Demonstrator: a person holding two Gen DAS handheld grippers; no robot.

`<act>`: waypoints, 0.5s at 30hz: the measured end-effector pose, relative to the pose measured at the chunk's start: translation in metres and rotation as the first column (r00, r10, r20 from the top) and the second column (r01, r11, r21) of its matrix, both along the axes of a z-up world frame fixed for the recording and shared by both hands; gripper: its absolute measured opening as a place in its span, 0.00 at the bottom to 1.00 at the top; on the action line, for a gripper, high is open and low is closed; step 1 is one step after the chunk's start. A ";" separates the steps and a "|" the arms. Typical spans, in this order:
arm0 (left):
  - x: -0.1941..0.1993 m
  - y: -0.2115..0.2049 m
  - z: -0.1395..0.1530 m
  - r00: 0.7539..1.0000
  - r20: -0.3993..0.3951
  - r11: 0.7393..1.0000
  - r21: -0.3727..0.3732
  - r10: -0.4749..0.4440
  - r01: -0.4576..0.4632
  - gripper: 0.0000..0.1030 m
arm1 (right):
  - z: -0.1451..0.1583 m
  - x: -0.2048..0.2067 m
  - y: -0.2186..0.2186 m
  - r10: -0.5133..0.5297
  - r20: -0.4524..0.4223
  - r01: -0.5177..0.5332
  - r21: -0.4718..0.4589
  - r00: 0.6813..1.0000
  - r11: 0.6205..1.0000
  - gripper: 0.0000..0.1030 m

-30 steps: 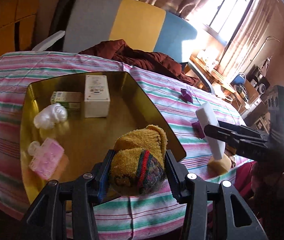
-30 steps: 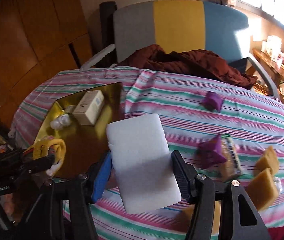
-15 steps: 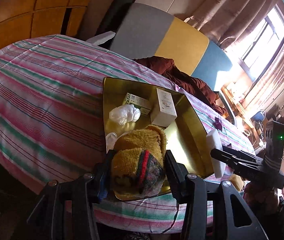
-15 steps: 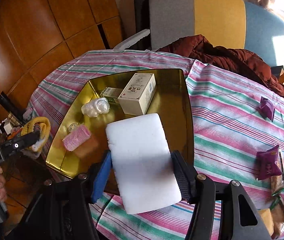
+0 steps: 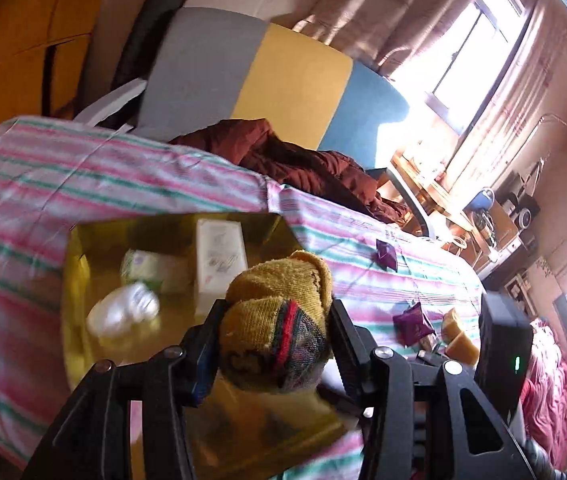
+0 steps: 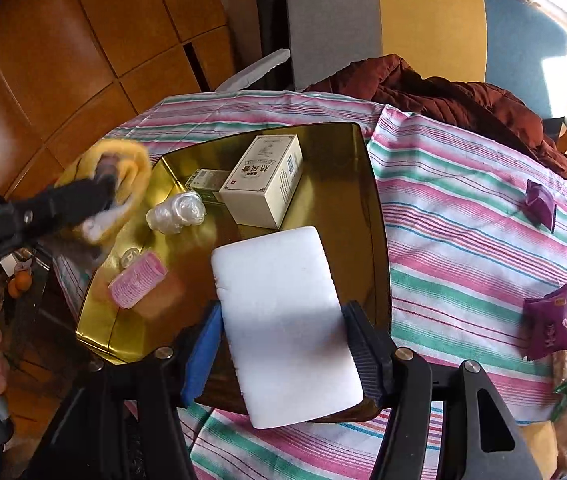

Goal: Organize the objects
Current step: 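Place the sock in the tray with the left gripper while the right gripper sets the eraser there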

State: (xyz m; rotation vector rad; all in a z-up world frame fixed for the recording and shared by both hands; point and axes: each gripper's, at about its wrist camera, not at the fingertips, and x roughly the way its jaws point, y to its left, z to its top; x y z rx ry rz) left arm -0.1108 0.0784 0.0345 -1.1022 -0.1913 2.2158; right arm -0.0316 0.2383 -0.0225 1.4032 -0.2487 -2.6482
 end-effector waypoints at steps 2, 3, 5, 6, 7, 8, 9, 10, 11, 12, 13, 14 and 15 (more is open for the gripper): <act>-0.014 0.023 0.003 0.999 -0.012 1.000 -0.012 -0.029 0.029 0.48 | -0.003 -0.003 0.000 -0.005 0.004 0.005 -0.008 1.000 1.000 0.60; -0.022 0.035 0.004 0.999 -0.020 0.999 -0.024 -0.037 0.036 0.48 | -0.005 -0.005 -0.001 -0.004 0.005 0.004 -0.008 1.000 1.000 0.60; -0.037 0.053 0.004 0.999 -0.022 0.999 -0.033 -0.037 0.037 0.55 | -0.006 -0.008 -0.003 -0.002 0.005 0.002 -0.007 1.000 1.000 0.60; -0.046 0.061 0.002 0.999 -0.006 0.998 -0.031 -0.048 0.048 0.55 | -0.007 -0.010 -0.003 -0.008 0.002 0.008 -0.005 1.000 1.000 0.61; -0.053 0.066 0.000 0.999 0.008 0.999 -0.029 -0.040 0.040 0.57 | -0.007 -0.012 -0.003 -0.018 -0.002 0.018 0.000 1.000 1.000 0.61; -0.057 0.068 -0.001 1.000 0.020 0.999 -0.034 -0.024 0.025 0.63 | -0.008 -0.016 -0.001 -0.029 -0.004 0.029 0.005 1.000 1.000 0.61; -0.061 0.070 -0.002 0.999 0.037 0.999 -0.038 -0.015 0.017 0.66 | -0.008 -0.020 0.000 -0.041 -0.006 0.041 0.010 0.999 0.999 0.61; -0.064 0.069 -0.004 0.998 0.056 0.999 -0.035 -0.015 0.017 0.69 | -0.008 -0.024 0.002 -0.047 -0.013 0.048 0.016 0.999 0.999 0.61; -0.064 0.066 -0.006 0.998 0.064 0.999 -0.031 -0.006 0.008 0.69 | -0.008 -0.029 0.003 -0.055 -0.021 0.056 0.030 0.998 0.998 0.62; -0.062 0.061 -0.007 0.998 0.061 0.999 -0.035 0.007 -0.005 0.69 | -0.008 -0.033 0.005 -0.066 -0.024 0.066 0.042 0.998 0.997 0.72; -0.060 0.057 -0.010 0.998 0.060 0.999 -0.045 0.014 -0.011 0.69 | -0.009 -0.036 0.007 -0.072 -0.023 0.073 0.044 0.997 0.996 0.88; -0.058 0.052 -0.012 0.998 0.062 0.998 -0.056 0.020 -0.017 0.69 | -0.010 -0.038 0.009 -0.076 -0.026 0.077 0.043 0.997 0.996 0.91; -0.055 0.046 -0.015 0.997 0.067 0.998 -0.064 0.028 -0.024 0.69 | -0.011 -0.038 0.010 -0.078 -0.028 0.079 0.047 0.997 0.996 0.91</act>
